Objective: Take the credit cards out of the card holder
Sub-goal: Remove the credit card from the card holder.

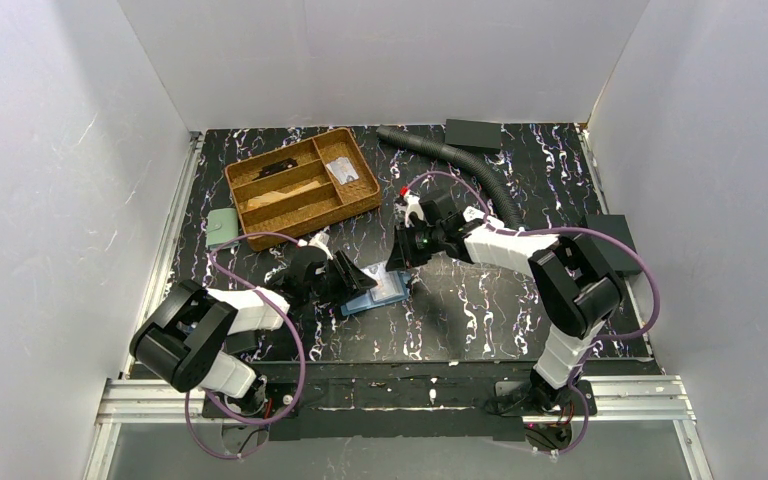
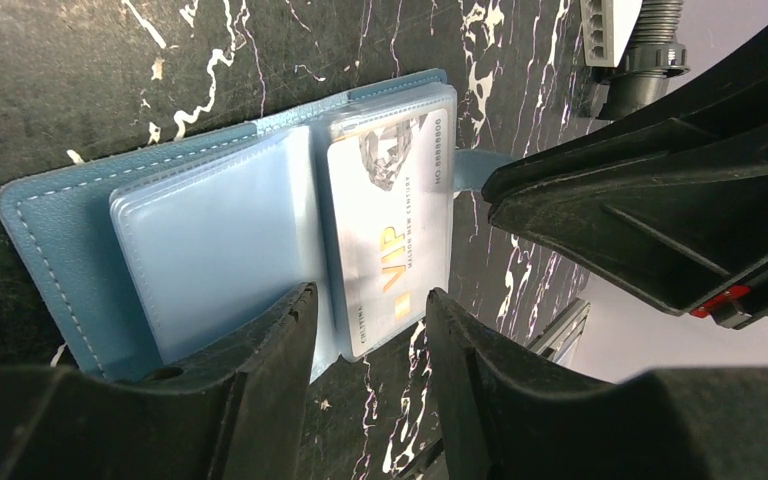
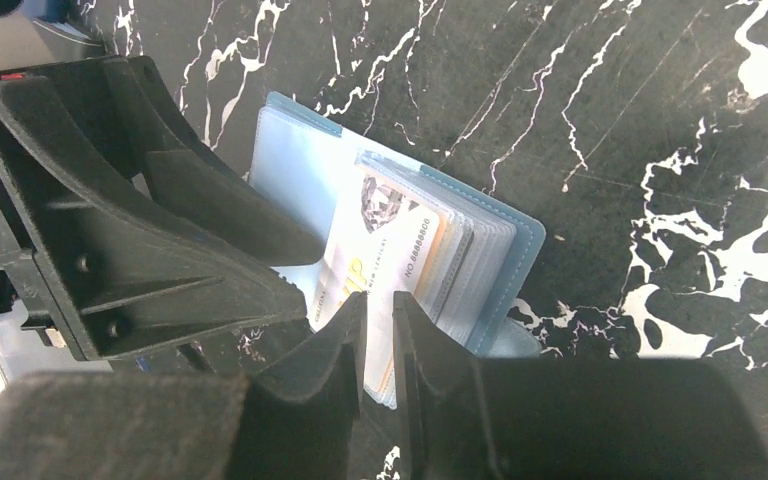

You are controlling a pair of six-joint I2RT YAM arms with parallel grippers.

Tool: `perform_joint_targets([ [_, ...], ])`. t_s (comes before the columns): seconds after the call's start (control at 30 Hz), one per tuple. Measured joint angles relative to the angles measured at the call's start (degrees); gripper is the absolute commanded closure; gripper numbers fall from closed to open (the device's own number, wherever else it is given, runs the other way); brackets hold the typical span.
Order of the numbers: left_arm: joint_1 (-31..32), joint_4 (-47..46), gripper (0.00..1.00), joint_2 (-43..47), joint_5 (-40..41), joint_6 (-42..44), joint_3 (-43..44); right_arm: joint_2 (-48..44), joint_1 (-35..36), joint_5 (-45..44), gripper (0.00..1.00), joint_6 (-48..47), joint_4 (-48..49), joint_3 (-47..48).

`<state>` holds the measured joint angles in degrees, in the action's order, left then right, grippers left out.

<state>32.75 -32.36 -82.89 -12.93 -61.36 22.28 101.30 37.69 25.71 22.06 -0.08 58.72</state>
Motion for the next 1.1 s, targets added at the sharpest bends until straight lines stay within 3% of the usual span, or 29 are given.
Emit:
perform_joint_targets([
  [0.67, 0.00, -0.63, 0.60, -0.09, -0.22, 0.00, 0.00, 2.99, -0.07, 1.95, 0.78, 0.31, 0.15, 0.20],
  [1.1, -0.02, -2.58, 0.67, -2.51, -0.46, -1.38, -0.07, 6.40, -0.42, 3.87, 0.89, 0.70, -1.79, 3.76],
])
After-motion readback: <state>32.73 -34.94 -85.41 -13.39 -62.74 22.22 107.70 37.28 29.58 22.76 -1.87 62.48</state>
